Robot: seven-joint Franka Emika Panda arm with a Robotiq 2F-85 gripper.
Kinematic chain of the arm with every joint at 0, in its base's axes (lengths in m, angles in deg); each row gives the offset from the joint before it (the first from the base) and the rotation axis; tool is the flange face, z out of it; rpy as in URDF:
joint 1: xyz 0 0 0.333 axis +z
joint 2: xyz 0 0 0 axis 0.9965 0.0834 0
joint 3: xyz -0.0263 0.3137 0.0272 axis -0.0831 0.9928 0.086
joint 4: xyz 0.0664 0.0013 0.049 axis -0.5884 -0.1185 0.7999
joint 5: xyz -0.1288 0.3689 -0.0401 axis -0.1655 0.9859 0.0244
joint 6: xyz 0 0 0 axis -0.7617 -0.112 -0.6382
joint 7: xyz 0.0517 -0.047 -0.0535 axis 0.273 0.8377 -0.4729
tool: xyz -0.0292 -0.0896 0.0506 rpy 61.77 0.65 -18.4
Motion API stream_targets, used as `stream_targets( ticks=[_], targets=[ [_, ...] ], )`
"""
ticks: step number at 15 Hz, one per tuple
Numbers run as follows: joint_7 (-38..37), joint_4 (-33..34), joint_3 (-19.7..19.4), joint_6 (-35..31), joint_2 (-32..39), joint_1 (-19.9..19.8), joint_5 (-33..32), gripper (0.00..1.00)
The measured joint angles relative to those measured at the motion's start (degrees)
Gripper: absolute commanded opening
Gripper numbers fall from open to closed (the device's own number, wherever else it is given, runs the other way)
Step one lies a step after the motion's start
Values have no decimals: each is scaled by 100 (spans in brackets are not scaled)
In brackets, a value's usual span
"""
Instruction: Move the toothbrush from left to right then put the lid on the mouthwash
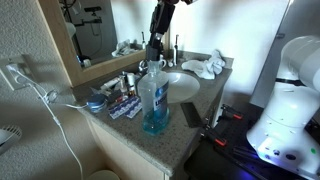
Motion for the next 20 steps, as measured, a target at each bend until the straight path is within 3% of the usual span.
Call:
stream_targets(
  ticks=[7, 8, 9, 11, 15, 20],
  targets=[
    [0, 6, -1, -24, 23, 119, -44, 22],
    [0, 8, 0, -24, 26, 126, -53, 41],
    [0, 10, 1, -24, 29, 132, -64, 71],
    [0, 13, 2, -24, 30, 138, -82, 73],
    [0, 18, 7, -24, 29, 146, -96, 100],
    [0, 74, 7, -24, 11, 150, -167, 100]
  ],
)
